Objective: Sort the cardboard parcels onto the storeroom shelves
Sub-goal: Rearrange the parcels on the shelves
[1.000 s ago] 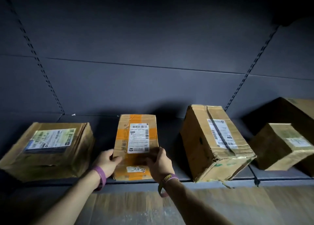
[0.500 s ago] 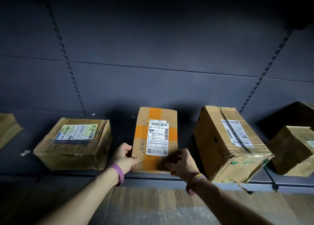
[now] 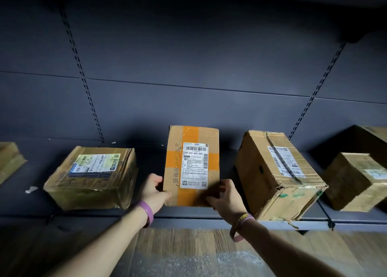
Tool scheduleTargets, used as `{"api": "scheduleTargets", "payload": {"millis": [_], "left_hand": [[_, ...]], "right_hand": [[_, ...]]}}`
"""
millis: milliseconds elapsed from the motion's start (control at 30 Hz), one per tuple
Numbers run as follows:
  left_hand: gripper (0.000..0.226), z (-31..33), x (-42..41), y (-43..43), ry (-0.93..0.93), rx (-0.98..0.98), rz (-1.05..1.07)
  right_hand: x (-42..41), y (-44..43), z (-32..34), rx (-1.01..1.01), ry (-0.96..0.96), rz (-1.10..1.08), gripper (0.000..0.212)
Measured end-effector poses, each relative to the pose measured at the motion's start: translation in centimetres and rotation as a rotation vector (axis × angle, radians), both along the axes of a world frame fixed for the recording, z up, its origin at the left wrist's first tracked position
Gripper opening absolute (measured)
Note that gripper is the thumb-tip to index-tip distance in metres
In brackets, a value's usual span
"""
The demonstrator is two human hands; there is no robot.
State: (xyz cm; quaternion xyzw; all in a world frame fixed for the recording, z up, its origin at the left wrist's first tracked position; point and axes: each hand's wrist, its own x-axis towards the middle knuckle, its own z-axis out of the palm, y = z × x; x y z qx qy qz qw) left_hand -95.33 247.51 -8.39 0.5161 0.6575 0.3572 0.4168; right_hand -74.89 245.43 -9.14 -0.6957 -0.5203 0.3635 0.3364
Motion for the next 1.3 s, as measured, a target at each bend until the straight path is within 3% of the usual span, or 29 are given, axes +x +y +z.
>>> {"api": "scheduleTargets", "payload": {"millis": [167,433,533,633,733,833,900,1000,1100,1200,1300], "left_hand": [[0.023,-1.2,0.1,0.3,-0.029,0.02,-0.047],[0.025,-2.8,0.6,1.8,0.054,0.011,-0.001],[0.037,-1.3,1.6,2.2,0.136,0.169,0.077],[0.037,1.3,4.3,2.5,-0.01,0.312,0.095],[0.034,2.7,9.2,1.4,-0.213,0.241,-0.001],[0.037,2.9,14.5,0.2,-0.232,0.167,-0.144],[0.041,3.2,17.8,-0.1,-0.26,0.135,-0.219],[0.053,3.1,22.7,-0.1,-0.137,0.067,-0.257],[0.05,2.7,27.3,-0.7,-0.051,-0.007,-0.264],[0.033,2.5,30.1,-0.6,0.024,-0.041,-0.193],[0.02,2.5,30.7,-0.3,-0.012,-0.069,-0.102]], "right_hand": [[-0.1,0.9,-0.1,-0.004,-0.099,0.065,0.026],[-0.8,2.6,-0.6,-0.033,-0.193,0.082,0.019],[-0.9,2.5,0.7,-0.034,-0.259,0.043,0.022],[0.0,1.9,3.4,0.007,-0.278,-0.036,0.034],[3.0,0.5,6.3,0.081,-0.374,-0.098,0.03],[8.0,-1.0,7.6,0.143,-0.52,-0.138,0.021],[12.3,-1.8,7.7,0.138,-0.647,-0.198,0.033],[18.9,-2.1,7.0,0.019,-0.76,-0.306,0.042],[23.9,-1.4,6.1,-0.147,-0.544,-0.287,0.043],[26.6,-0.5,5.0,-0.129,-0.192,-0.122,0.024],[28.0,0.3,3.7,-0.116,0.053,-0.064,0.025]]}}
